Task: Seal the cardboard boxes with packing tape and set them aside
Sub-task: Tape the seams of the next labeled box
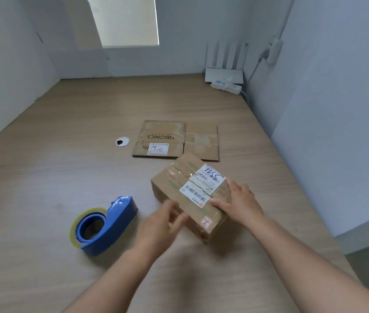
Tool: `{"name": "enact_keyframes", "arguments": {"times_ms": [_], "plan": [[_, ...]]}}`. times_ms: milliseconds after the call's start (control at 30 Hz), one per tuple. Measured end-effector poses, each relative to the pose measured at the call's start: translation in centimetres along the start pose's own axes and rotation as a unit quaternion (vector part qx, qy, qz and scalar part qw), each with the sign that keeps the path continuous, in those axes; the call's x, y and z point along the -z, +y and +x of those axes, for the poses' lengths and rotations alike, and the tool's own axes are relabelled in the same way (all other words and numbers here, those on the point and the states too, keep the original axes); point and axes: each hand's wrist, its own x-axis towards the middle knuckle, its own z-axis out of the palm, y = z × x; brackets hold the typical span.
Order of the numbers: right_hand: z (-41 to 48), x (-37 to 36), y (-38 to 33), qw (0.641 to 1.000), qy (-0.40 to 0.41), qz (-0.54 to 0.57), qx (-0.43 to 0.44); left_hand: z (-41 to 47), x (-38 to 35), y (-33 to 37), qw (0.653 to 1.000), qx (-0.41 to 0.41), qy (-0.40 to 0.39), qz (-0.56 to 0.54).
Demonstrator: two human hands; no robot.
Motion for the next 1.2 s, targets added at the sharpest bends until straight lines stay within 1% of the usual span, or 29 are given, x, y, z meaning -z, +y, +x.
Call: {"name": "enact_keyframes", "arguments": {"times_ms": [67,100,133,200,233,267,300,400,433,467,500,533,567,633,700,767,833,900,933,1000,1067,1100,1133,1200], "plan": [[0.3,1.0,1.3,0.998,-0.047,0.005,0.051,1.4,0.9,-0.4,0.993,0.049,0.09,-0.054],[0.4,1.5,1.9,0.994,-0.077,-0.001,0.076,2.2,1.4,-0.5,0.99,0.069,0.107,-0.058],[0.4,2.0,2.3,0.99,-0.105,-0.008,0.094,2.9,1.6,-0.5,0.989,0.092,0.101,-0.054],[0.3,2.6,2.7,0.985,-0.135,-0.021,0.108,3.8,1.5,-0.2,0.987,0.144,0.043,-0.055],[0.3,2.8,2.8,0.986,-0.128,-0.03,0.104,3.9,1.2,-0.1,0.985,0.164,0.009,-0.059],[0.1,2.8,2.7,0.99,-0.103,-0.043,0.091,3.7,0.8,-0.1,0.983,0.177,-0.02,-0.054],[0.0,2.7,2.7,0.994,-0.063,-0.055,0.07,3.4,0.5,-0.1,0.981,0.186,-0.032,-0.044],[-1.0,2.4,2.8,0.995,0.092,-0.038,-0.023,3.1,-0.2,-0.8,0.97,0.233,-0.017,-0.072],[-1.4,2.2,2.9,0.989,0.139,-0.019,-0.046,2.9,-0.4,-0.7,0.962,0.255,-0.019,-0.095],[-1.9,2.0,2.8,0.984,0.169,-0.004,-0.059,2.8,-0.7,-0.5,0.951,0.28,-0.018,-0.133],[-2.4,1.6,2.6,0.984,0.17,0.003,-0.062,2.6,-0.9,-0.4,0.936,0.304,-0.016,-0.175],[-2.9,1.2,2.3,0.988,0.147,0.002,-0.056,2.5,-1.1,-0.2,0.926,0.319,-0.007,-0.201],[-3.2,0.6,1.9,0.993,0.112,0.003,-0.043,2.4,-1.1,0.0,0.923,0.326,0.002,-0.202],[-3.7,-0.7,1.1,0.999,0.042,0.029,-0.008,2.3,-1.0,0.0,0.934,0.326,0.003,-0.146],[-3.8,-1.6,0.2,0.996,-0.003,0.087,0.023,2.0,-1.0,-0.3,0.943,0.321,-0.01,-0.086],[-3.6,-2.0,-0.7,0.992,-0.03,0.115,0.045,1.4,-1.2,-0.3,0.95,0.3,-0.025,-0.087],[-3.2,-2.0,-1.4,0.992,-0.046,0.103,0.061,1.0,-1.4,-0.3,0.953,0.277,-0.033,-0.117],[-2.7,-2.0,-1.9,0.991,-0.051,0.107,0.069,0.5,-1.0,-0.5,0.962,0.248,-0.024,-0.109],[-2.5,-2.1,-2.0,0.99,-0.054,0.113,0.07,0.2,-0.7,-0.9,0.97,0.228,-0.008,-0.081],[-2.3,-2.1,-2.1,0.988,-0.061,0.124,0.067,-0.4,0.2,-2.3,0.978,0.195,0.08,0.001],[-1.8,-1.8,-2.3,0.986,-0.066,0.138,0.064,-1.0,1.4,-4.0,0.965,0.176,0.188,0.055],[-1.4,-1.5,-2.4,0.985,-0.068,0.145,0.061,-1.2,1.9,-5.0,0.956,0.183,0.213,0.08],[-1.0,-1.3,-2.7,0.984,-0.071,0.151,0.058,-1.2,2.5,-6.0,0.951,0.199,0.215,0.102],[-0.2,-0.7,-3.2,0.983,-0.077,0.155,0.053,-1.3,3.0,-7.7,0.945,0.246,0.17,0.13]]}}
